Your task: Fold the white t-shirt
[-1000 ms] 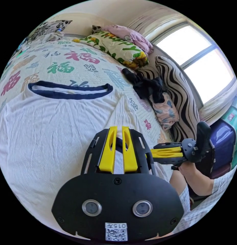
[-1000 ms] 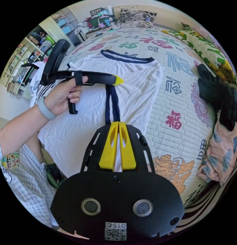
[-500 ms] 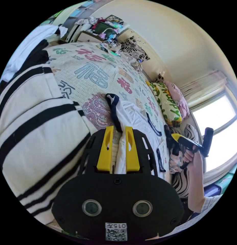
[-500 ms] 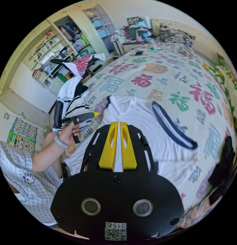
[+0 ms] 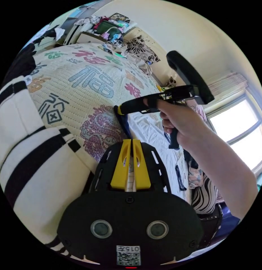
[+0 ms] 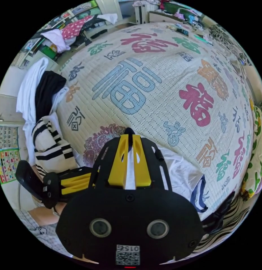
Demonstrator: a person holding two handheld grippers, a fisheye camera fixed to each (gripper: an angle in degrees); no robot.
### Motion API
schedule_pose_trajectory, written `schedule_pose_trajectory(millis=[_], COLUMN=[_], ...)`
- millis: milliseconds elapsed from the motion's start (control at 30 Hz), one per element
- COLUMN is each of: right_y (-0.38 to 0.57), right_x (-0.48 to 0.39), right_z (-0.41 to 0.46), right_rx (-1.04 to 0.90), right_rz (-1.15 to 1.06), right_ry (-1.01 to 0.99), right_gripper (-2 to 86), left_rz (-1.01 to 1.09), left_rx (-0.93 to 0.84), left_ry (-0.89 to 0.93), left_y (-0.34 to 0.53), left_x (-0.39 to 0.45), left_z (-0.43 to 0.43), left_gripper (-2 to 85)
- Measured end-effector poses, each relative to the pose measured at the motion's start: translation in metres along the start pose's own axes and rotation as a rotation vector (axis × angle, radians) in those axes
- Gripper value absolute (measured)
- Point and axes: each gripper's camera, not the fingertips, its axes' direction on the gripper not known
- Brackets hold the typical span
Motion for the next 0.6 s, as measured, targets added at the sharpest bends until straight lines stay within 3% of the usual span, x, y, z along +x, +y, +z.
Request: schedule_pose_trajectory(millis=[200,367,500,600], right_y=[0.043,0.153,0.22,0.254], right_x=[0.055,0.127,0.164,0.193], right_z=[-0.052,-0.081,-0.057,-0.033], right_rx=[0.271,0.519,0.476,0.358], right_rz=[0.115,0.288,0.424,0.507], right_ry=[-0.246,-0.43,-0.418,-0.486], right_gripper=[0.6,0.8,2.6,6.5], left_rz=[0.147,0.392,0.486,0.466], left_rx=[0.076,0.031,-0.118,-0.082], left_ry=[-0.044,-0.059,-0.087,-0.114], left_y=[0.006,0.035,0.079,0.088], left_x=[0.041,0.112,0.143,0.147], left_z=[-0.038,-0.037,-0.01,-0.017], left_gripper=[-0.6,0.3,3.5,5.0])
